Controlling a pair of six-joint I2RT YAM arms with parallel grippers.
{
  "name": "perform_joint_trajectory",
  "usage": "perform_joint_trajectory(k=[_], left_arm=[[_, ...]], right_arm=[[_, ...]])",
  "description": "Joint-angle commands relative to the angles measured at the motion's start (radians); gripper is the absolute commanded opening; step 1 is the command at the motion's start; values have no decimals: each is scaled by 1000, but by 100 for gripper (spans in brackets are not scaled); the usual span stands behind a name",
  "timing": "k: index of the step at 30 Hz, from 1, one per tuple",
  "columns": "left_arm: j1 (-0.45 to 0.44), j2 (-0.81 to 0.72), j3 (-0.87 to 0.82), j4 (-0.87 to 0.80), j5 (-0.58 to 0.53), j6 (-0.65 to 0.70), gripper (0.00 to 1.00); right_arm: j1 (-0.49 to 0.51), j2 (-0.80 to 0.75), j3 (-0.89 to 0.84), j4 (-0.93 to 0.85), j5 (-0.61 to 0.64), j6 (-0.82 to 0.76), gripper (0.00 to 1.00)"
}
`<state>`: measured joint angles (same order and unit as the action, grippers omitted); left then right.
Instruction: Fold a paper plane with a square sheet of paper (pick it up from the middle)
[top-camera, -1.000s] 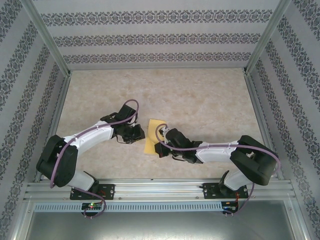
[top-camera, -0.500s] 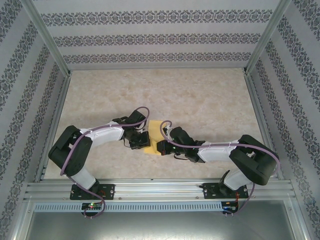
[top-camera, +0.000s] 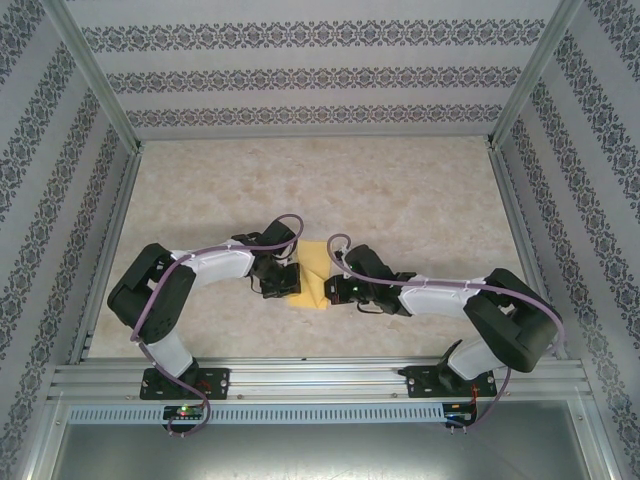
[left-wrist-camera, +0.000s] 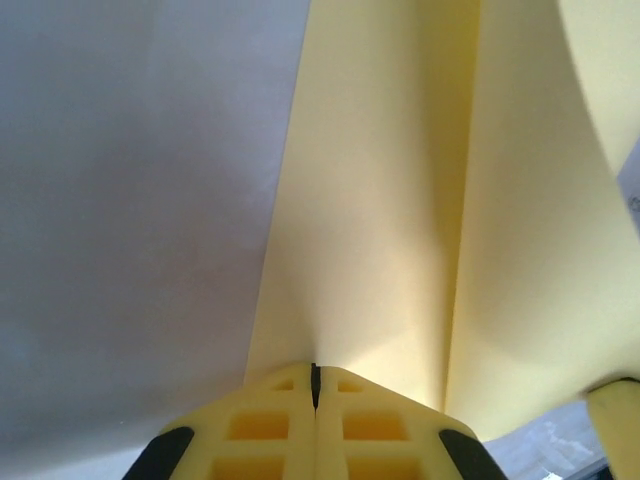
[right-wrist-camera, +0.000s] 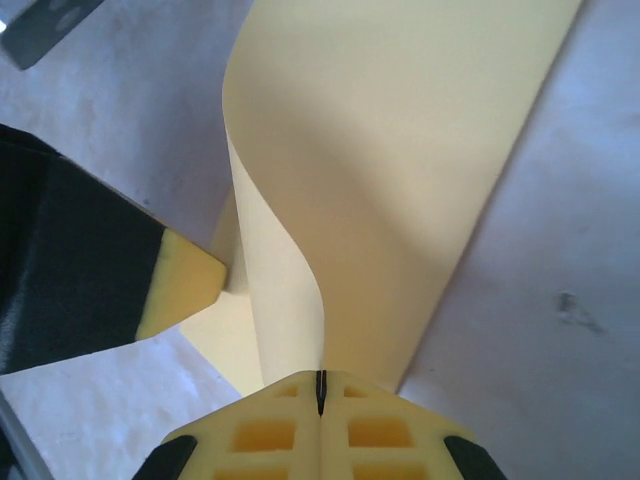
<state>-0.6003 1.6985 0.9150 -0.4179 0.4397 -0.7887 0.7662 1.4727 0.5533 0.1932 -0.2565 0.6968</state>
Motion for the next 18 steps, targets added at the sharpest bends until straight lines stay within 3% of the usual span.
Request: perform_joint_trajectory(k=[1, 18], left_arm=[[-12, 16, 19, -42, -22, 27, 5], [-12, 39, 22, -50, -28, 39, 5]], right_arm=[[-20, -19, 51, -117, -14, -79, 3], [-27, 108, 228, -315, -25, -263, 3]])
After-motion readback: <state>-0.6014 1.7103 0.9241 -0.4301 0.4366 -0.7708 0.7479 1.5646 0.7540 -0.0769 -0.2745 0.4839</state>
